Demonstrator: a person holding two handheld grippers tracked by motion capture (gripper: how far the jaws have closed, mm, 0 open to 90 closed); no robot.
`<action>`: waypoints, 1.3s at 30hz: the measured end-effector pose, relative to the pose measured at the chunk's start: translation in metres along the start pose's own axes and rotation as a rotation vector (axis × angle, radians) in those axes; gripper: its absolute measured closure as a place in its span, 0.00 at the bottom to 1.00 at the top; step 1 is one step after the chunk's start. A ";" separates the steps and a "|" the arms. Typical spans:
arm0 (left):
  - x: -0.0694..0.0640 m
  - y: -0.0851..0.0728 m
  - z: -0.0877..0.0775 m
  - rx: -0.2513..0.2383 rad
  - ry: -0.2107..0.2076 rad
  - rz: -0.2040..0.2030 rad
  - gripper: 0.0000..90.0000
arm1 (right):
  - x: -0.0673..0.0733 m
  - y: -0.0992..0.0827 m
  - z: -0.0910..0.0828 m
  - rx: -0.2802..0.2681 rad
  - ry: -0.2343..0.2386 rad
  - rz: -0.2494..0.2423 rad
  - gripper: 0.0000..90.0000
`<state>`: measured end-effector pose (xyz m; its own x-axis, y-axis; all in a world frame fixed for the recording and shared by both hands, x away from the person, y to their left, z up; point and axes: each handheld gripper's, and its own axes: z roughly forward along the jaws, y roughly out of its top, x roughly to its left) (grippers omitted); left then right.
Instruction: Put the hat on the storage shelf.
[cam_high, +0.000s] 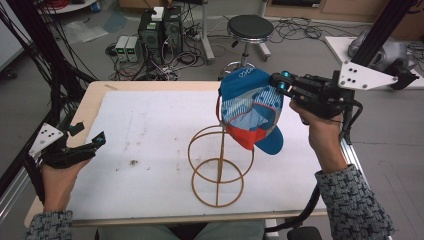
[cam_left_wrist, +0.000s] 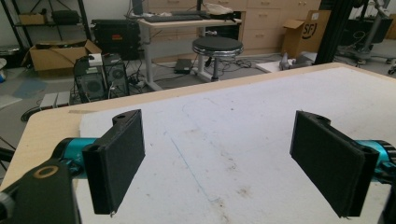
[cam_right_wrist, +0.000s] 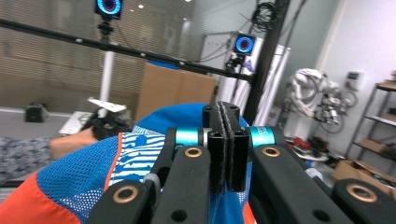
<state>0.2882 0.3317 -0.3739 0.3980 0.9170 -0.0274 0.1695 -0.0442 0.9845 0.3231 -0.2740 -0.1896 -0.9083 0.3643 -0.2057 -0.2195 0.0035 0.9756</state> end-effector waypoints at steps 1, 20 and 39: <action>0.000 0.000 0.000 -0.001 -0.001 -0.003 0.20 | 0.002 -0.001 0.000 -0.003 0.020 0.006 1.00; 0.001 0.000 -0.001 -0.002 -0.001 -0.008 0.20 | 0.030 -0.020 0.015 0.009 0.190 0.001 1.00; 0.003 0.001 -0.003 -0.006 0.002 -0.009 0.20 | 0.049 -0.034 0.057 0.139 0.292 -0.011 1.00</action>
<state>0.2869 0.3351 -0.3725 0.3947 0.9181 -0.0359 0.1672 -0.0334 0.9854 0.3059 -0.2031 -0.2287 -0.9743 0.0812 -0.2099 -0.1972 0.1408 0.9702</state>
